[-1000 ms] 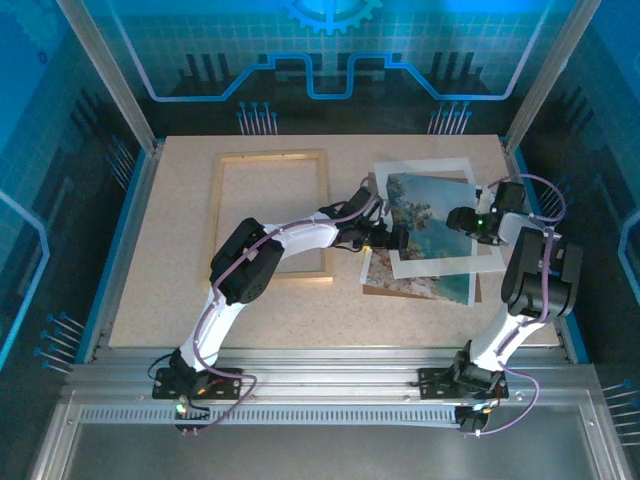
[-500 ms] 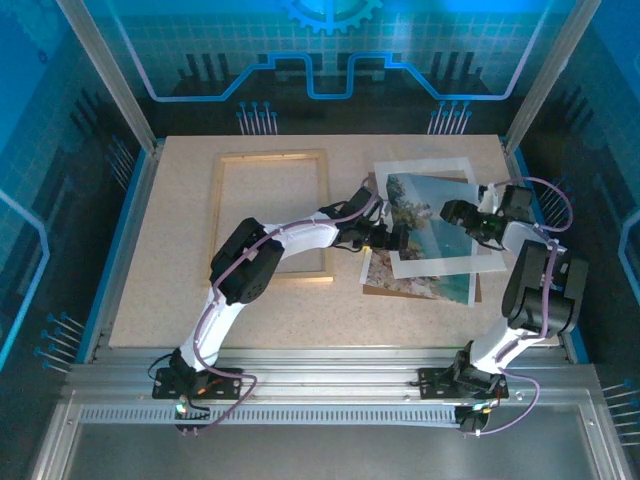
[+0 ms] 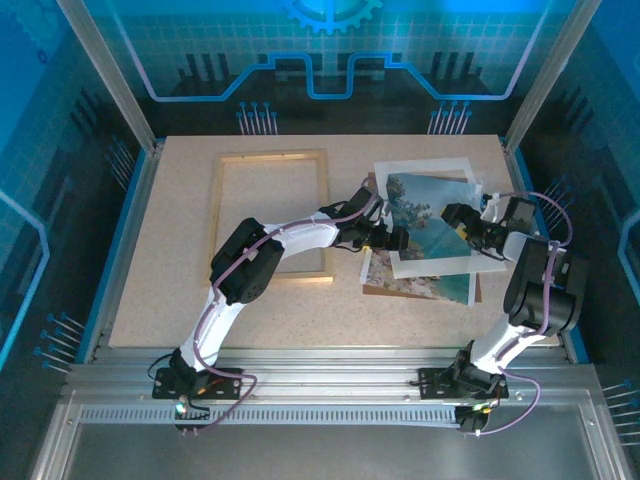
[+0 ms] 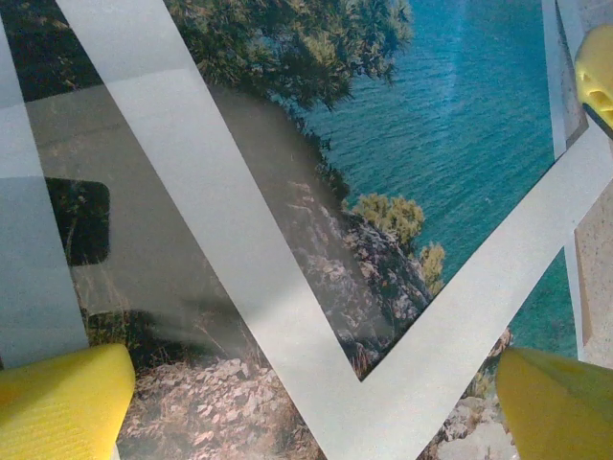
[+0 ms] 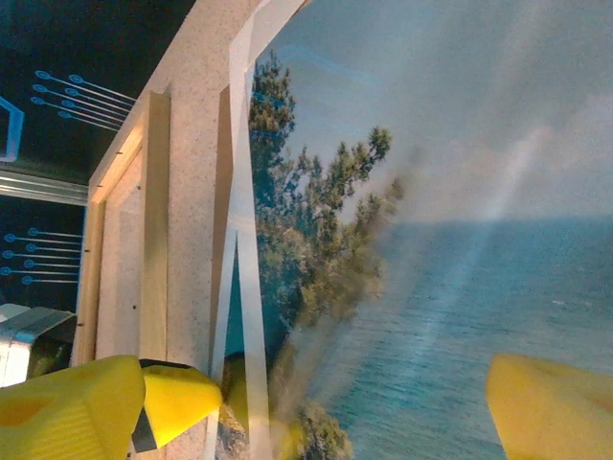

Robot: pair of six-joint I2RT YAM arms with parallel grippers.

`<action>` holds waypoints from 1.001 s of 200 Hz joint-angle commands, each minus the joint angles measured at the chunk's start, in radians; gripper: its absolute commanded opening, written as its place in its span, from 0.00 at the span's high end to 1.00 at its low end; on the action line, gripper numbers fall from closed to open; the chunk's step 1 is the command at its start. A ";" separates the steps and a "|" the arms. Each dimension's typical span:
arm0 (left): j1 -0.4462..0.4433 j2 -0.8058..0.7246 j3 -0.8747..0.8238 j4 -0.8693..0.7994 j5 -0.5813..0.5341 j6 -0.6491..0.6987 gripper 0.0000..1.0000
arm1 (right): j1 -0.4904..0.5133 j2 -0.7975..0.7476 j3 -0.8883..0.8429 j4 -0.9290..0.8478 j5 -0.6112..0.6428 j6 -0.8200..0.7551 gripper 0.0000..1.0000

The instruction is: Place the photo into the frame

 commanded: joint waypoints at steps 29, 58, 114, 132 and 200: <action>0.001 0.071 -0.016 -0.108 0.004 0.019 0.01 | -0.028 -0.063 0.004 -0.054 0.034 0.004 0.19; 0.000 0.071 -0.013 -0.117 0.002 0.027 0.01 | -0.052 -0.096 0.028 -0.143 0.108 -0.007 0.27; 0.001 0.070 -0.012 -0.125 -0.002 0.031 0.01 | -0.068 -0.089 0.101 -0.285 0.173 -0.027 0.46; 0.001 0.072 -0.013 -0.125 -0.003 0.032 0.01 | -0.068 -0.083 0.109 -0.299 0.174 -0.031 0.57; 0.014 0.038 0.037 -0.178 0.025 0.036 0.01 | -0.068 -0.114 0.151 -0.353 0.179 -0.010 0.92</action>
